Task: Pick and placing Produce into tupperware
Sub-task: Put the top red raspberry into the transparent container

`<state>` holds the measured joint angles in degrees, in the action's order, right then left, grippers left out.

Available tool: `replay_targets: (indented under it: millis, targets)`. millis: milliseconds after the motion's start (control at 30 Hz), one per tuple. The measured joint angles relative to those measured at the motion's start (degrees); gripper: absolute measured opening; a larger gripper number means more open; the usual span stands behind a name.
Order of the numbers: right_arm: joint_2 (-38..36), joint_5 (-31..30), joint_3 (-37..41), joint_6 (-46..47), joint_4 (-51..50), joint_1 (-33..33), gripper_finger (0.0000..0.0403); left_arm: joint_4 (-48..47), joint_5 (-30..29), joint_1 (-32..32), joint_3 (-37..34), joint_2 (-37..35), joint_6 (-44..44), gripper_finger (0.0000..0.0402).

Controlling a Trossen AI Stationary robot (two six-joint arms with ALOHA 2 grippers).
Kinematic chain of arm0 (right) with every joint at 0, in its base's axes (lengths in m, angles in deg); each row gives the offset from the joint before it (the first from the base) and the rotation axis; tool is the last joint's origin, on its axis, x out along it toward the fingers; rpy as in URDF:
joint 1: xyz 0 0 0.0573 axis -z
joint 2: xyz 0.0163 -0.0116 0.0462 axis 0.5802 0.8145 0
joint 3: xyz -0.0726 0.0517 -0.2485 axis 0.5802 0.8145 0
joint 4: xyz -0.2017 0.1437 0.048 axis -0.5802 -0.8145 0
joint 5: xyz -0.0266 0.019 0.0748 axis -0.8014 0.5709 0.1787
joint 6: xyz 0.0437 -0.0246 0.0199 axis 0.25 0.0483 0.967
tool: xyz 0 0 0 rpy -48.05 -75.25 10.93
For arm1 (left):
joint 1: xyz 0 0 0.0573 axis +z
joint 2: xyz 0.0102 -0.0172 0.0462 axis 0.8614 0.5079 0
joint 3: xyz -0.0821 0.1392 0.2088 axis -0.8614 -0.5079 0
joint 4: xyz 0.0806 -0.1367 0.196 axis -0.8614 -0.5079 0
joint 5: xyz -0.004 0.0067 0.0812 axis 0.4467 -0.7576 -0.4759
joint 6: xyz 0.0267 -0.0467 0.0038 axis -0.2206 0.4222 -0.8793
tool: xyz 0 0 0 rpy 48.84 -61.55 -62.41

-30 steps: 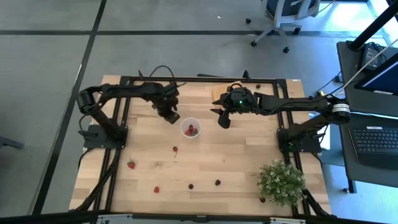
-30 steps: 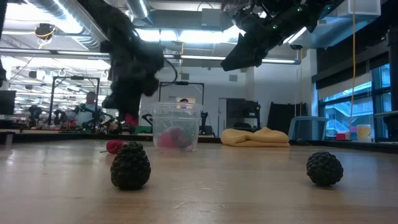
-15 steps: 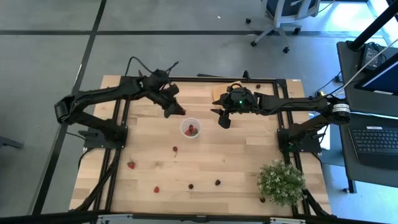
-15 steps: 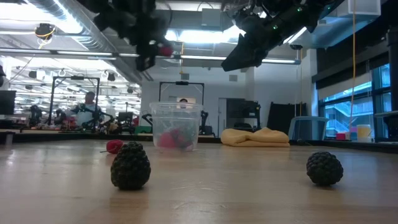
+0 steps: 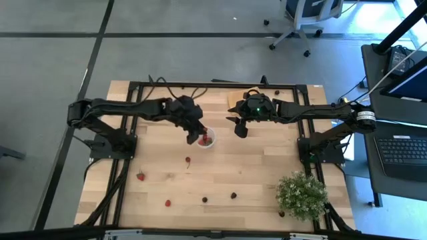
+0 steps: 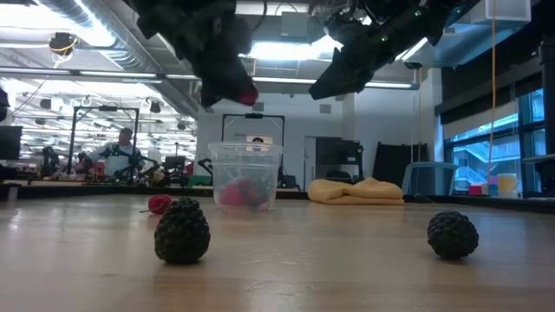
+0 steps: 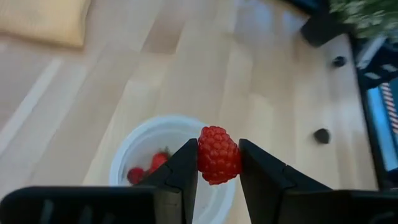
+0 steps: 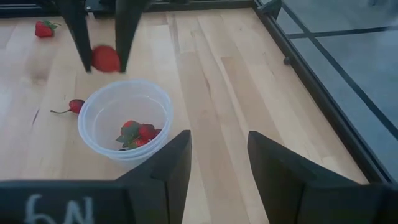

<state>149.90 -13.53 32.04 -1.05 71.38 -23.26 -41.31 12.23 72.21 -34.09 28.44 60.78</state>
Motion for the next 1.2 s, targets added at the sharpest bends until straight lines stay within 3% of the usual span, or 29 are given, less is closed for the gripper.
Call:
replay_targets:
  millis: [133,600,1200]
  targets:
    - [0.0,0.0,0.0,0.0,0.0,0.0,0.0161,-0.6,-2.6,-0.9,0.0,3.3,1.4,0.0095]
    - [0.0,0.0,0.0,-1.4,0.0,0.0,0.0161,-0.9,-3.1,-1.0,0.0,12.1,1.5,0.0096]
    - [0.0,0.0,0.0,-1.4,-0.1,0.0,0.0161,-1.0,-3.1,-0.9,0.0,13.5,1.4,0.0096]
